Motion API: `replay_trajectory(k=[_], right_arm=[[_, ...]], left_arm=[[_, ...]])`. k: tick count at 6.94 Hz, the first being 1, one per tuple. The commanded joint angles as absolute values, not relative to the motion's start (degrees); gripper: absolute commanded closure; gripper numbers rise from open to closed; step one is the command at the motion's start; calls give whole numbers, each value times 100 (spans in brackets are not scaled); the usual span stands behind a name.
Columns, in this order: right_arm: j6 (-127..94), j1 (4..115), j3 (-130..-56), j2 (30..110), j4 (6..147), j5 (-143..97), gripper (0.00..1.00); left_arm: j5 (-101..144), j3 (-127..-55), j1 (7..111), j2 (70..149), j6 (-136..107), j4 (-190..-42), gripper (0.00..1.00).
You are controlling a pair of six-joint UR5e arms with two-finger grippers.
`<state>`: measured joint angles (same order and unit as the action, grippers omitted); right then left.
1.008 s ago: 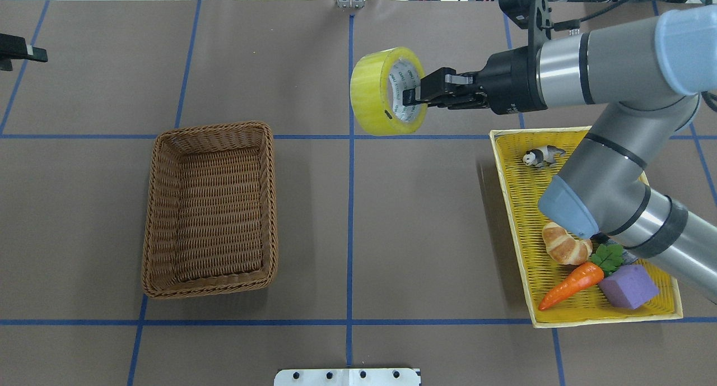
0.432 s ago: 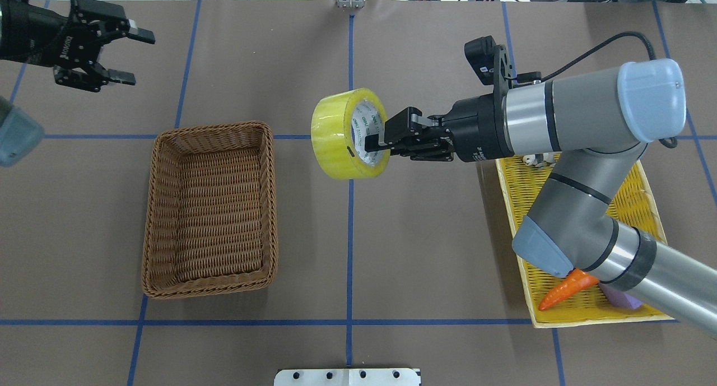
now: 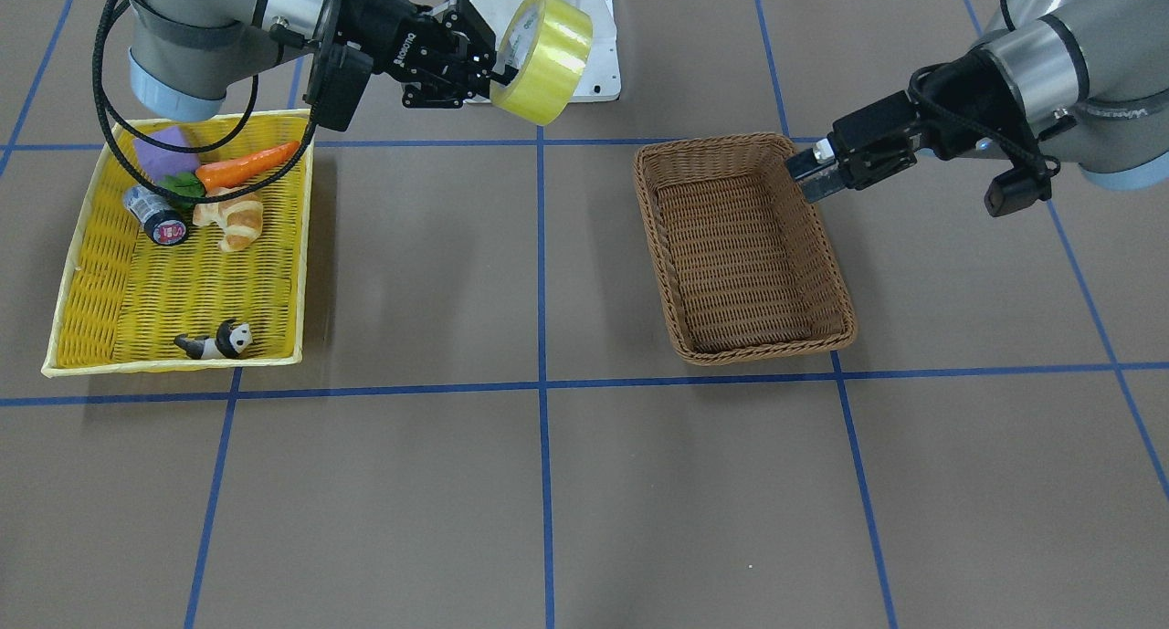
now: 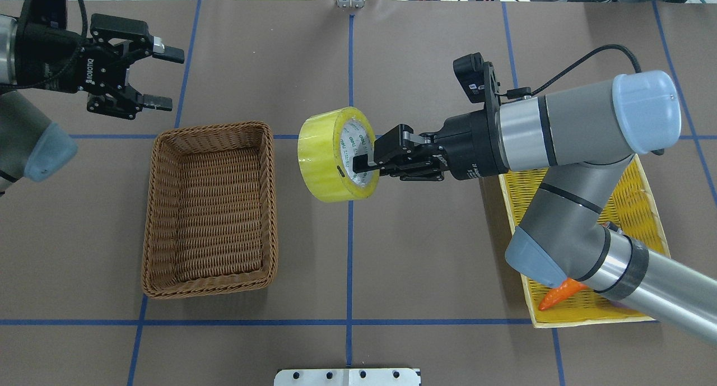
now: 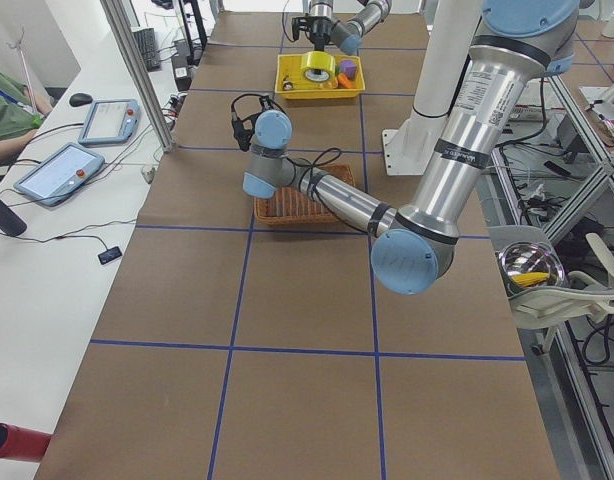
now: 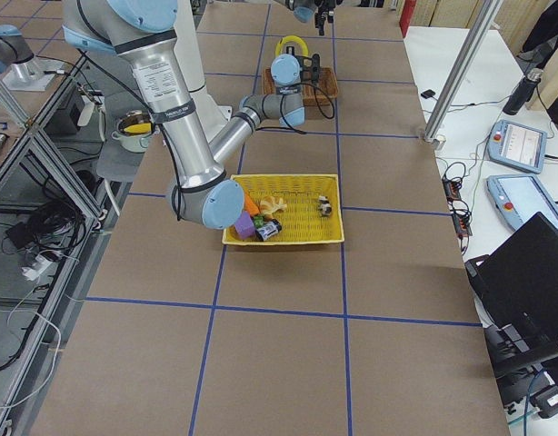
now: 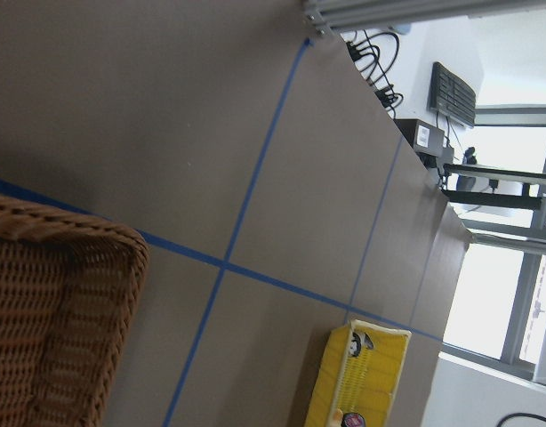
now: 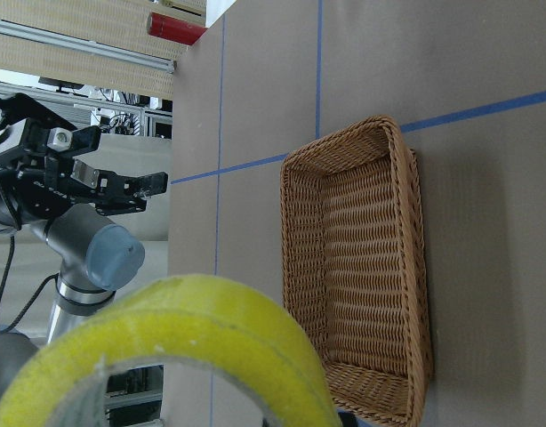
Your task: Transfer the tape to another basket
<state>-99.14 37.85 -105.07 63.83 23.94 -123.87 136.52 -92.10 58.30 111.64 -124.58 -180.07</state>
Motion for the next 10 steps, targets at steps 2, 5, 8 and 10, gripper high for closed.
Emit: replay_trajectory(k=[2,5,8,10], right_arm=[[-10011,3753,-10503,6337,2268,-12393,100],[-10011,3613,-10512,6293,2154,-12401,100],[-10002,3454,-10503,6293,1820,-12393,100],[-9993,3367,-10494,6267,1811,-12358,100]], left_arm=[[12430,-9359,5030,11206,-13078,-19843,2],[11295,-9747,4273,11302,-13078,-19846,3],[10986,-9695,3877,11408,-13069,-19793,3],[10960,-9712,3736,11426,-13069,-19819,3]])
